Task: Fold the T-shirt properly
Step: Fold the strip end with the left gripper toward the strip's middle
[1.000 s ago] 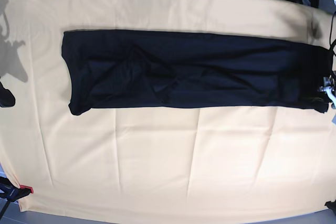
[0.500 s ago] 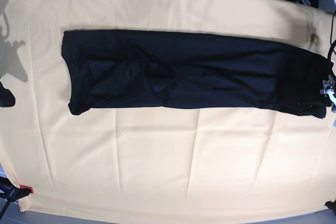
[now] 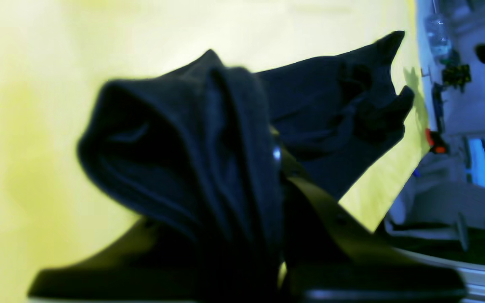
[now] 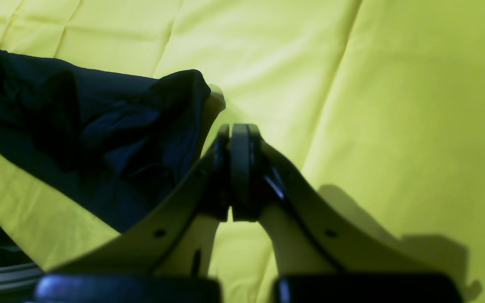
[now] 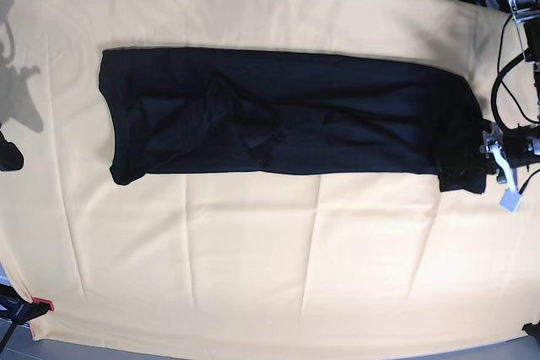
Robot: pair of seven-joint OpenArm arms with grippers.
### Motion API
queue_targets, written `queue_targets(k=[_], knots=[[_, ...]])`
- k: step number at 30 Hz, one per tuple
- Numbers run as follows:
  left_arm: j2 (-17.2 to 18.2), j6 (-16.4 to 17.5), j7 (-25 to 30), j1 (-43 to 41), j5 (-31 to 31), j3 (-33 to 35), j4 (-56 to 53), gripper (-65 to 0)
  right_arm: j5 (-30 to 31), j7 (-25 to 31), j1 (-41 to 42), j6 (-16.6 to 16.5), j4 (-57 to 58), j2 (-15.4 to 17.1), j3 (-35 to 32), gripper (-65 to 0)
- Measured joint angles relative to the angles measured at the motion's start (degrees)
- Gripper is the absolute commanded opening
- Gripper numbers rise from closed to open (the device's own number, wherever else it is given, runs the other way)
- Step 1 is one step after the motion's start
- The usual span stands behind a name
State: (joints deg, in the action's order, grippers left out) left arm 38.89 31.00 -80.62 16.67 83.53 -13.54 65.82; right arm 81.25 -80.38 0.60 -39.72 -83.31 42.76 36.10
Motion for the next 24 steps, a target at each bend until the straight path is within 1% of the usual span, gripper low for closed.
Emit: queue_targets(k=[4,8,11,14,24], knots=[[-2.73,-0.07,-0.17,-0.17,-0.42,-0.02,5.51,-65.0,-2.64,0.0,0.0,0.0,0.0,-0.07,0.0,-65.0],[-6.29,0.04,0.02,-0.15,0.02,-0.02,11.8,-65.0,-3.21,0.46,0.0,0.0,0.0,-0.07,0.0,-65.0],[-8.37,0.52,-0.15,-0.33,0.0,-0.02,14.6,-65.0,-3.21,0.83,0.0,0.0,0.0,-0.07,0.0,-65.0],[-10.99,0.63,-0.15,-0.94,0.04,-0.02,15.69,-65.0,-3.23,0.83,0.02,0.0,0.0,-0.07,0.0,-65.0],[-22.27,1.2,-0.15,-6.95,-0.37,-0.02,15.74,-65.0,-3.19,1.53,0.02,0.0,0.0,-0.04,0.02,-65.0]])
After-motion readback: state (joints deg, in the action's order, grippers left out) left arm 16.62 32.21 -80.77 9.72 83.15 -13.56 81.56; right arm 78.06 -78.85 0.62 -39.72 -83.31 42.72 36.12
